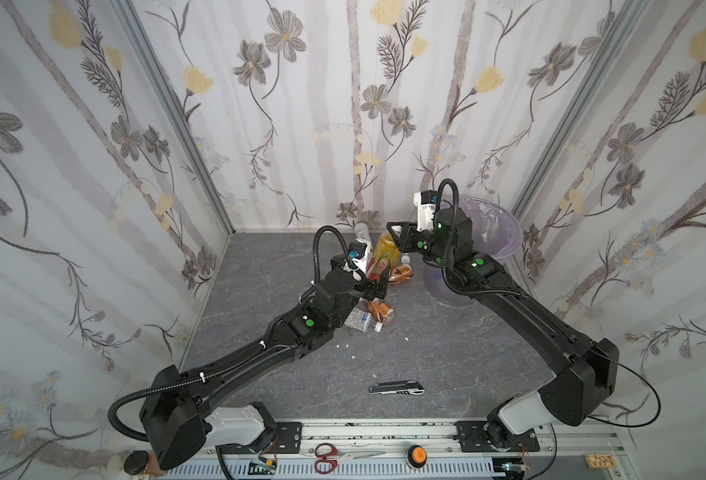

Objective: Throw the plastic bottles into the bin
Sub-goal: 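Swing the tea bottle over the bin with the right gripper and release it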

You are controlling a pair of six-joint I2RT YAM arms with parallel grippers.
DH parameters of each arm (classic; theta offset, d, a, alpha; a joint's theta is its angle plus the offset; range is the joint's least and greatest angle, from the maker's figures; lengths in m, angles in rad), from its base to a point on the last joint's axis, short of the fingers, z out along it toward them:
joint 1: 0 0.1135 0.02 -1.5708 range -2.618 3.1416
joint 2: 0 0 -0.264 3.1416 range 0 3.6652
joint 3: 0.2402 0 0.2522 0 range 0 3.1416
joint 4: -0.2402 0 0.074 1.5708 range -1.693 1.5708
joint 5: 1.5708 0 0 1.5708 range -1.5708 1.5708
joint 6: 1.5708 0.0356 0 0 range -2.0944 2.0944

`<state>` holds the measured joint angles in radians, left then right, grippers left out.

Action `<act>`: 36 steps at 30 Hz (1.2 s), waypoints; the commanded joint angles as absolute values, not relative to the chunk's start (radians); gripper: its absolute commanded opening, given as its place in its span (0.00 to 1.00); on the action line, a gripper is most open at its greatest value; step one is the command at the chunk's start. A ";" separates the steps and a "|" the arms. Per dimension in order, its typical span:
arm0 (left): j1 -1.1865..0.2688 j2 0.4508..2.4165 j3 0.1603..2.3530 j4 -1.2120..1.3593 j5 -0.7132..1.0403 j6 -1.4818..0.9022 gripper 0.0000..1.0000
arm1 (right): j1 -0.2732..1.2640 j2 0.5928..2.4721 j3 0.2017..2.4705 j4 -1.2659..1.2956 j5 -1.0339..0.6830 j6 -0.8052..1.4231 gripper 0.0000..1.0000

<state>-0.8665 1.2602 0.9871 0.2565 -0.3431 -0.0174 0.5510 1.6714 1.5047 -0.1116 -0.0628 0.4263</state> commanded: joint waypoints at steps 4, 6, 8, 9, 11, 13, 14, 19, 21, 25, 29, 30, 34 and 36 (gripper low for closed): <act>-0.865 1.218 1.001 0.276 -0.332 -0.038 1.00 | 0.554 1.608 1.704 -0.226 0.238 0.210 0.20; -0.865 1.221 1.020 0.278 -0.318 -0.037 1.00 | 0.574 1.542 1.730 -0.206 0.330 0.130 0.20; -0.866 1.231 1.041 0.278 -0.303 -0.035 1.00 | 0.602 1.475 1.724 -0.146 0.395 0.034 0.21; -0.868 1.238 1.052 0.278 -0.296 -0.032 1.00 | 0.626 1.430 1.699 -0.088 0.430 -0.023 0.21; -0.868 1.250 1.066 0.282 -0.282 -0.026 1.00 | 0.681 1.321 1.572 0.116 0.470 -0.156 0.23; -0.867 1.255 1.074 0.286 -0.276 -0.022 1.00 | 0.721 1.203 1.418 0.357 0.461 -0.267 0.27; -0.868 1.255 1.072 0.288 -0.276 -0.019 1.00 | 0.727 1.171 1.380 0.416 0.468 -0.289 0.27; -0.867 1.282 1.060 0.291 -0.281 -0.011 1.00 | 0.699 1.166 1.373 0.475 0.561 -0.378 0.26; -0.867 1.282 1.054 0.293 -0.285 -0.010 1.00 | 0.638 1.209 1.384 0.449 0.601 -0.364 0.25; -0.867 1.287 1.044 0.295 -0.287 -0.014 1.00 | 0.406 1.325 1.403 0.222 0.552 -0.038 0.26; -0.867 1.275 1.028 0.293 -0.287 -0.025 1.00 | 0.335 1.475 1.478 0.001 0.586 -0.010 0.72; -0.866 1.272 1.023 0.293 -0.286 -0.027 1.00 | 0.341 1.498 1.537 -0.067 0.597 -0.015 0.84; -0.867 1.274 1.012 0.286 -0.284 -0.032 1.00 | 0.396 1.386 1.596 -0.065 0.565 0.002 1.00; -0.866 1.282 1.016 0.287 -0.282 -0.037 1.00 | 0.442 1.278 1.507 0.063 0.525 0.003 1.00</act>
<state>-0.8669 1.2785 1.0149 0.2634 -0.2836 -0.0265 0.4057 1.3720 1.5578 -0.0605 0.5579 -0.0257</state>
